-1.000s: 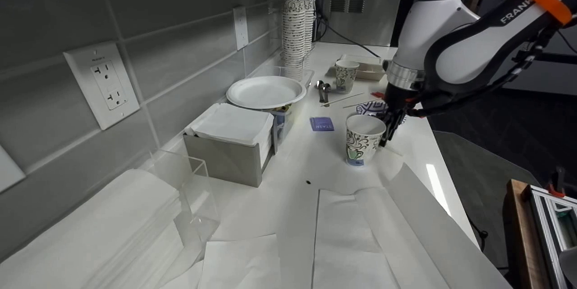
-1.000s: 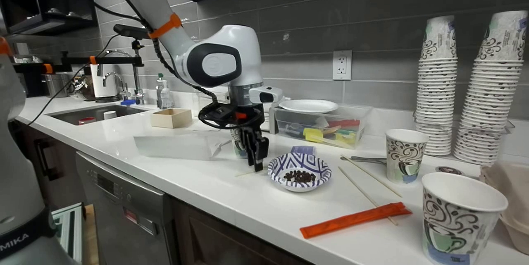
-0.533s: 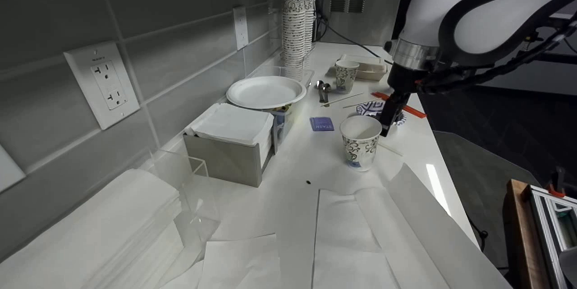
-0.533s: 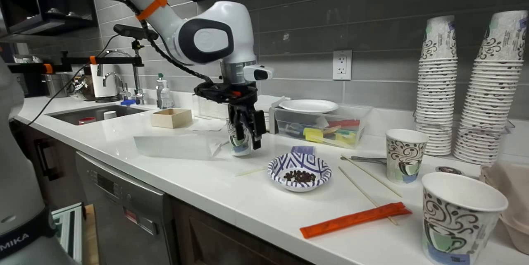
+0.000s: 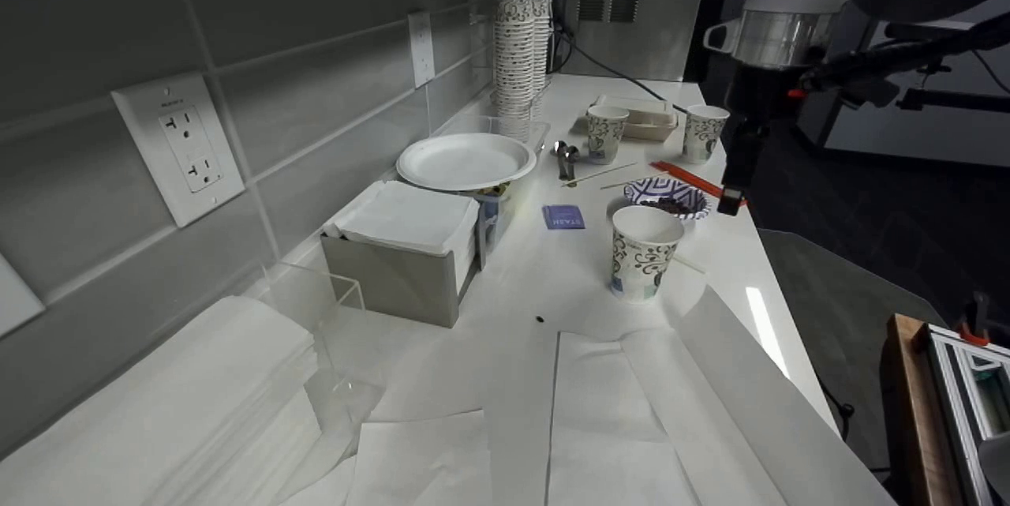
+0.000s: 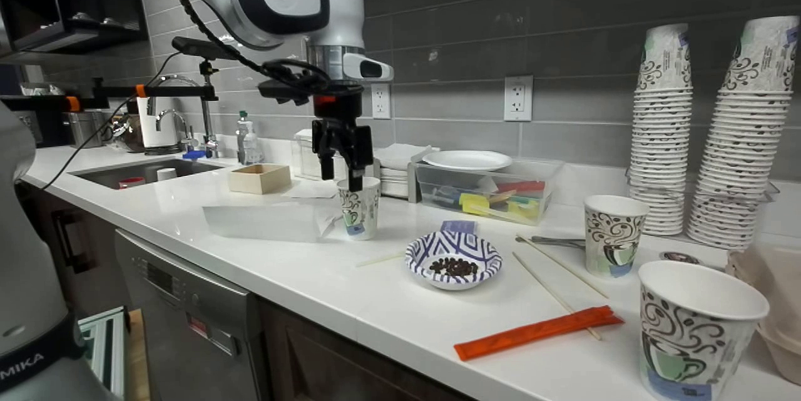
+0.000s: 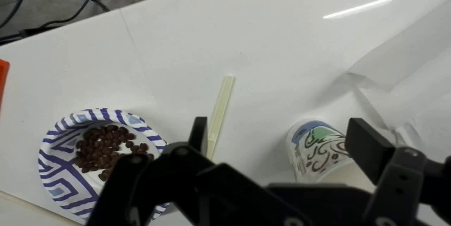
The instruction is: Remove the knife from the plate
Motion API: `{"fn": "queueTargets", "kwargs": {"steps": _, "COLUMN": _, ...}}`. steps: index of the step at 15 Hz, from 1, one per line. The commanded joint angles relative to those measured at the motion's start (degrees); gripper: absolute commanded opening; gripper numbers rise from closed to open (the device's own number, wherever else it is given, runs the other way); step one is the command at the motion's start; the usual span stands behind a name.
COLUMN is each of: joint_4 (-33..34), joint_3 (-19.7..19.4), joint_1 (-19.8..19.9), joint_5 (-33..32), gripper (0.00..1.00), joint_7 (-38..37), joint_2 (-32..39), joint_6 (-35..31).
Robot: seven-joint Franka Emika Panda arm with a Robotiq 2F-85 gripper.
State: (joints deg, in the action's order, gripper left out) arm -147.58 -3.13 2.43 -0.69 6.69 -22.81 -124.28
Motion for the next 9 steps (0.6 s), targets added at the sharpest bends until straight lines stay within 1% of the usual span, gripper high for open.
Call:
{"fn": "queueTargets", "kwargs": {"steps": 1, "joint_4": -0.3, "joint_3": 1.2, "joint_1": -0.6, "joint_5": 0.1, "gripper": 1.0, "joint_7": -2.1, "joint_2": -10.2, "joint_6": 9.7}}
{"fn": "queueTargets", "kwargs": {"steps": 3, "joint_4": 0.3, "joint_3": 2.6, "joint_1": -0.6, "joint_5": -0.3, "gripper": 1.0, "joint_7": -4.3, "joint_2": -15.2, "joint_6": 13.8}}
{"fn": "queueTargets", "kwargs": {"steps": 5, "joint_4": 0.8, "joint_3": 4.1, "joint_1": -0.5, "joint_5": -1.4, "gripper": 1.0, "joint_7": -6.3, "joint_2": -19.1, "joint_6": 15.0}}
{"fn": "queueTargets", "kwargs": {"steps": 6, "joint_4": 1.6, "joint_3": 2.6, "joint_1": -0.8, "joint_5": -0.6, "gripper": 1.0, "joint_7": -4.1, "joint_2": -14.7, "joint_6": 13.4}}
{"fn": "queueTargets", "kwargs": {"steps": 9, "joint_4": 1.6, "joint_3": 3.7, "joint_1": -0.9, "joint_5": -1.0, "gripper": 1.0, "joint_7": -5.6, "joint_2": -18.8, "joint_6": 14.5}}
